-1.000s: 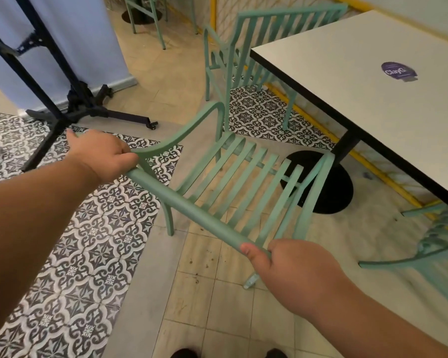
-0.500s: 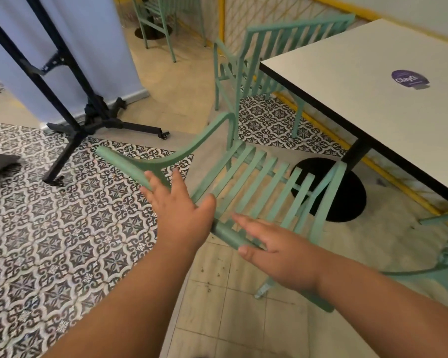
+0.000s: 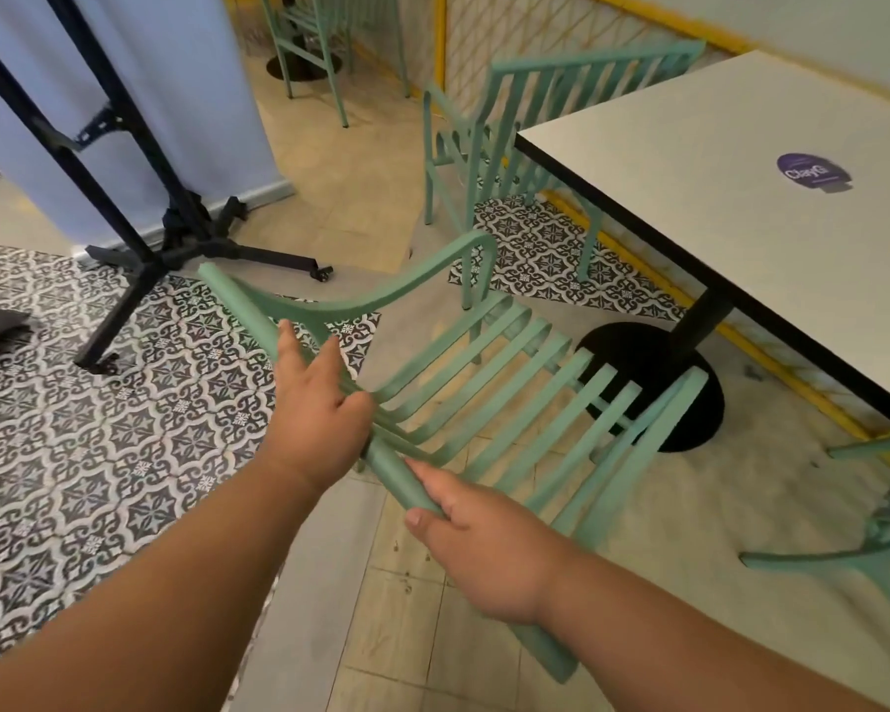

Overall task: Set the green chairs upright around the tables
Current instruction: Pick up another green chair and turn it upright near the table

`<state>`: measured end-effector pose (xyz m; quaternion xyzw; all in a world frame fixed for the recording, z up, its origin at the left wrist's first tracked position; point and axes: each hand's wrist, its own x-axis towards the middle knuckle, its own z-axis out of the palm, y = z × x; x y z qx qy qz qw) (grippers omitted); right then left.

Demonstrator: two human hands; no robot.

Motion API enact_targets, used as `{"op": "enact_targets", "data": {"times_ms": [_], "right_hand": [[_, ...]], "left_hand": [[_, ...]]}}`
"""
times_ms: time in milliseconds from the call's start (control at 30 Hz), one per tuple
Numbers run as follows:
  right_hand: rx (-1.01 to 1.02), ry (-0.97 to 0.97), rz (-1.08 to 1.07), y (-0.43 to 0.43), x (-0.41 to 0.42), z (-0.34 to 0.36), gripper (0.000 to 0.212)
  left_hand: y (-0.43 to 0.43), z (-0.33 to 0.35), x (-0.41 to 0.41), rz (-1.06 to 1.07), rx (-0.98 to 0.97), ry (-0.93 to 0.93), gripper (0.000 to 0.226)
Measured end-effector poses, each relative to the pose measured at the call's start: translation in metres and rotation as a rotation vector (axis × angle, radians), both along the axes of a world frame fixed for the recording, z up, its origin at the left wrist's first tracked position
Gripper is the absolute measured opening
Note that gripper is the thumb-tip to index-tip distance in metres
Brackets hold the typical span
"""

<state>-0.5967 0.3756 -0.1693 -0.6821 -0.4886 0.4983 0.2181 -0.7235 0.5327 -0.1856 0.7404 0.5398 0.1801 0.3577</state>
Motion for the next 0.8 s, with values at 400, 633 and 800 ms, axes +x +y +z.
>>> {"op": "enact_targets", "data": {"times_ms": [400,633,800], "right_hand": [[0.105,-0.008,-0.100,0.036,-0.038,-0.012,0.049],[0.139,-0.032,-0.135,0.047,-0.053,-0.013,0.048],[0.087,-0.059,-0.088,0.040,-0.054,0.003,0.051]], "left_hand": [[0.047,0.005,-0.011,-0.077,0.022,0.066,0.070],[0.061,0.005,-0.018,-0.098,0.014,0.092,0.070],[0.049,0.017,-0.020,-0.125,0.008,0.251,0.081]]}}
